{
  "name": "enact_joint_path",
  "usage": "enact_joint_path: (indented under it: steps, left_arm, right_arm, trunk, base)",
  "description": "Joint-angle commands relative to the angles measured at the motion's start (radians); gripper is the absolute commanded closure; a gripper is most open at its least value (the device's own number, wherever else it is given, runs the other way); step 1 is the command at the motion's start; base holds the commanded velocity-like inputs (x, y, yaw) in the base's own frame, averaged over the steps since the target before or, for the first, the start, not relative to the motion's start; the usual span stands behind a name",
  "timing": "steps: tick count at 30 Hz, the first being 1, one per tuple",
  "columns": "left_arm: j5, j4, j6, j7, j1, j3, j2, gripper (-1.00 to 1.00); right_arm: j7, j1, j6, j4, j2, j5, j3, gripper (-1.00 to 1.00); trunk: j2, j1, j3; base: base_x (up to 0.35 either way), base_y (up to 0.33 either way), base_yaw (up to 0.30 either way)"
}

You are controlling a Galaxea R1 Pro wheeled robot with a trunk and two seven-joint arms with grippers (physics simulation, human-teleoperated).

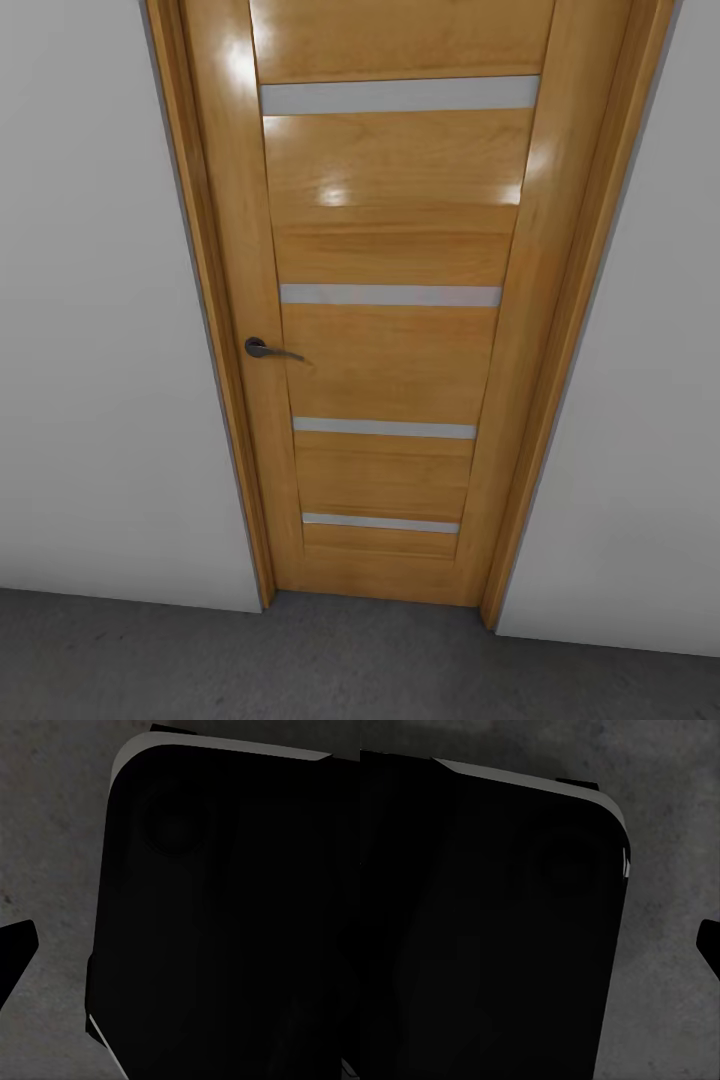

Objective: Move the two storage containers from the living room to the garage. In the garage, place one container on the floor and stack the other container on top of it (either order is fine).

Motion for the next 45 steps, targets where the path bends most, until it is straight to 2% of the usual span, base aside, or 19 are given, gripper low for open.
enact_joint_path:
  steps: [1,18,33,45]
  left_arm:
    - [0.007,0.0,-0.001,0.001,0.0,0.0,0.0,-1.0]
    - [0.007,0.0,-0.001,0.001,0.0,0.0,0.001,-1.0]
    - [0.006,0.0,-0.002,-0.001,0.0,-0.001,0.003,-1.0]
    - [0.006,0.0,-0.002,-0.001,0.0,-0.001,0.001,-1.0]
  right_arm:
    - [0.0,0.0,-0.002,0.0,0.0,0.007,0.0,-1.0]
    - [0.001,0.0,-0.002,0.0,-0.003,0.005,-0.001,-1.0]
    - [0.001,0.0,0.001,0.0,-0.007,0.011,0.0,-1.0]
    - [0.0,0.0,0.003,-0.001,-0.008,0.009,-0.004,-1.0]
  trunk:
    - [0.0,0.0,-0.001]
    - [0.0,0.0,-0.001]
    - [0.0,0.0,-0.001]
    - [0.0,0.0,-0.001]
  base:
    - [0.0,0.0,0.0]
    - [0.001,0.0,0.0]
    - [0.265,0.0,0.0]
    - [0.036,0.0,0.0]
